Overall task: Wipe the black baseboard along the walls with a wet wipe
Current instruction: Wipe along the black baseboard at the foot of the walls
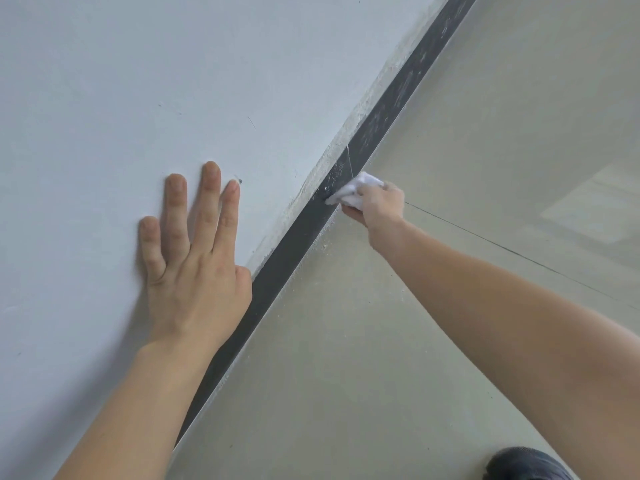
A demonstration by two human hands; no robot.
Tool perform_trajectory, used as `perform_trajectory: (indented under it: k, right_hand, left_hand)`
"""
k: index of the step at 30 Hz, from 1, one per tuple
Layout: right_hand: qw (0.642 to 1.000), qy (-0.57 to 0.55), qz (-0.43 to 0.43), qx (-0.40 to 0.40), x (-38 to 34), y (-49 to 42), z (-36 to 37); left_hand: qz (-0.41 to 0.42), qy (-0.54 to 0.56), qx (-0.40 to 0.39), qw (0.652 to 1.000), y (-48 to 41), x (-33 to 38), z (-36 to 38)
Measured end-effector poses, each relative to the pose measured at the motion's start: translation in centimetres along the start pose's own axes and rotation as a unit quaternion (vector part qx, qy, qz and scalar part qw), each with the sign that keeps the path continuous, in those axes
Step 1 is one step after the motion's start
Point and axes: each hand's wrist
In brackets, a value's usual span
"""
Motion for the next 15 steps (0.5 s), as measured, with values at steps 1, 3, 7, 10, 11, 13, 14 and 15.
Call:
perform_trajectory:
  k: [1,3,7,10,11,13,14,15]
  right_hand:
    - [0.999,0.005,0.008,0.034,0.8,0.1,-0.4]
    - [0.997,0.018,0.063,0.039,2.5,1.0,-0.7]
    - [0.969,0.083,0.201,-0.117,5.7,5.7,1.3]
    - [0.947,0.077,0.241,-0.197,8.1,8.4,2.9]
    - [0.942,0.074,0.252,-0.21,8.4,8.7,3.3]
    - [0.944,0.089,0.246,-0.201,8.3,8.0,3.8]
    - [0.952,0.108,0.225,-0.177,8.0,6.9,3.9]
    - [0.962,0.118,0.199,-0.148,7.0,5.7,3.8]
  left_hand:
    - [0.001,0.001,0.0,1.0,0.0,0.0,0.0]
    - [0.004,0.002,0.002,1.0,0.0,0.0,0.0]
    - [0.008,0.004,0.006,1.0,0.1,-0.2,-0.1]
    - [0.017,0.001,0.022,1.0,0.1,-0.3,-0.1]
    - [0.021,-0.001,0.029,0.999,0.1,-0.3,-0.1]
    - [0.026,0.002,0.035,0.999,0.1,-0.4,-0.1]
    - [0.027,0.008,0.035,0.999,0.1,-0.4,0.0]
    - [0.028,0.012,0.034,0.999,0.2,-0.4,0.0]
Point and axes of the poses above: each hand's wrist, its own y-axis away from the middle knuckle, its own z-axis out of the palm, x = y × z
